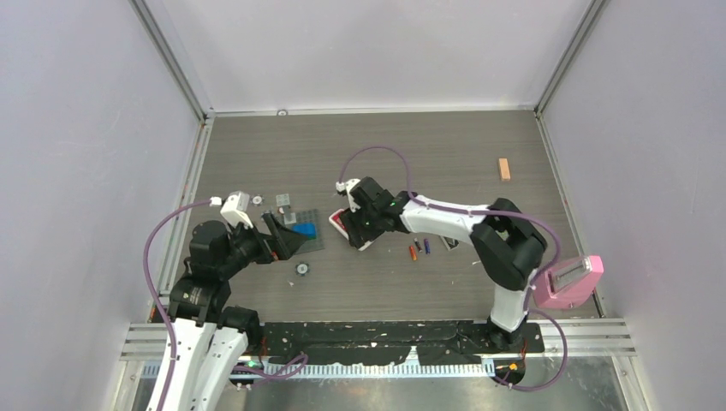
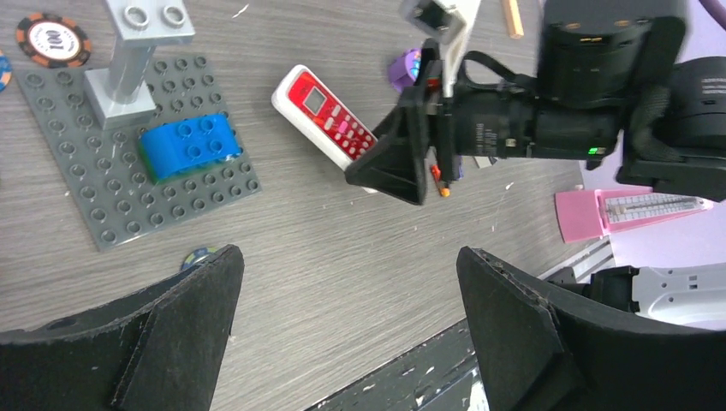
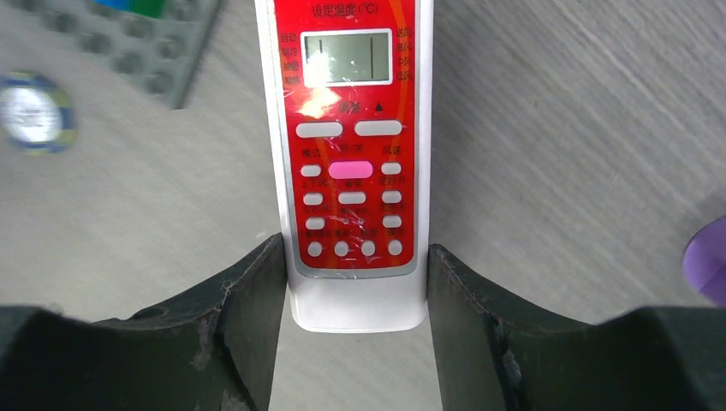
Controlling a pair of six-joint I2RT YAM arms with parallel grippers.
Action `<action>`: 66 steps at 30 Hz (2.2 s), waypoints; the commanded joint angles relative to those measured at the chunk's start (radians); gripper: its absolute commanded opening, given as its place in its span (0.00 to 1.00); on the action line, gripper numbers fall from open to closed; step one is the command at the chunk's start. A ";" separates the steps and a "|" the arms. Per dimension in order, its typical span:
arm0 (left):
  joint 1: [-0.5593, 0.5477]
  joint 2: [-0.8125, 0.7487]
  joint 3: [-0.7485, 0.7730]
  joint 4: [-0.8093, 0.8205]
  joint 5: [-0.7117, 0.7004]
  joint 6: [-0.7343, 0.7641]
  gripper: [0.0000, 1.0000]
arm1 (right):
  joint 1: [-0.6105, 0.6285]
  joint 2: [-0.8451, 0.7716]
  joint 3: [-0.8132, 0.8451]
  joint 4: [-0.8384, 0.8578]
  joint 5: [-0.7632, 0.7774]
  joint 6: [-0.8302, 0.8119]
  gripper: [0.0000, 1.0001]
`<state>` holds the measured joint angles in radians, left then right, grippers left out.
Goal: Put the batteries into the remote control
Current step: Pick up the remote control from the center of the board.
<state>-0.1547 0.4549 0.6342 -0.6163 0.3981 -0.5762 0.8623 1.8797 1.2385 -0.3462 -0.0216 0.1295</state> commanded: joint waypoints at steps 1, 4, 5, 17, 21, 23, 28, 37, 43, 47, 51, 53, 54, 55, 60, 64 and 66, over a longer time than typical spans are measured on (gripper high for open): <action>0.005 -0.007 0.039 0.107 0.062 -0.030 0.97 | -0.027 -0.226 -0.054 0.133 -0.208 0.192 0.20; 0.006 0.000 0.085 0.148 0.100 -0.076 0.97 | -0.045 -0.344 -0.093 0.203 -0.361 0.276 0.20; 0.006 0.002 0.100 0.169 0.109 -0.092 0.97 | -0.057 -0.365 -0.108 0.218 -0.421 0.297 0.21; 0.005 0.026 0.149 0.741 0.383 -0.228 1.00 | -0.086 -0.640 -0.102 0.393 -0.769 0.634 0.23; 0.004 0.076 0.205 0.934 0.504 -0.265 1.00 | -0.087 -0.689 -0.097 0.521 -0.843 0.792 0.23; 0.005 0.098 0.270 0.902 0.565 -0.173 1.00 | -0.086 -0.706 -0.095 0.568 -0.871 0.852 0.23; 0.005 0.163 0.401 0.841 0.734 0.043 1.00 | -0.085 -0.742 -0.080 0.620 -0.917 0.923 0.23; 0.000 0.249 0.462 0.998 0.930 0.186 1.00 | -0.049 -0.768 -0.035 0.559 -0.955 0.907 0.24; -0.018 0.317 0.504 0.994 0.925 0.139 0.99 | -0.006 -0.757 -0.006 0.478 -0.950 0.852 0.25; -0.039 0.335 0.504 0.994 0.943 0.115 0.97 | 0.024 -0.736 0.006 0.462 -0.949 0.841 0.25; -0.063 0.359 0.506 0.994 1.030 0.074 0.89 | 0.040 -0.712 0.029 0.442 -0.948 0.840 0.25; -0.064 0.367 0.503 1.007 1.076 0.038 0.84 | 0.044 -0.697 0.042 0.433 -0.945 0.856 0.26; -0.065 0.368 0.499 1.016 1.091 0.024 0.82 | 0.044 -0.692 0.047 0.431 -0.943 0.862 0.26; -0.065 0.366 0.495 1.019 1.098 0.015 0.81 | 0.045 -0.685 0.053 0.431 -0.943 0.872 0.26; -0.082 0.349 0.490 1.023 1.128 0.006 0.71 | 0.061 -0.666 0.058 0.432 -0.950 0.887 0.27; -0.095 0.356 0.501 1.022 1.180 -0.012 0.60 | 0.072 -0.645 0.063 0.460 -0.967 0.907 0.28; -0.095 0.364 0.500 1.023 1.204 -0.026 0.50 | 0.079 -0.638 0.071 0.468 -0.977 0.911 0.29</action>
<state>-0.2409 0.8154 1.1080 0.3733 1.5131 -0.5575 0.9340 1.2301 1.2480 0.0719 -0.9882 1.0153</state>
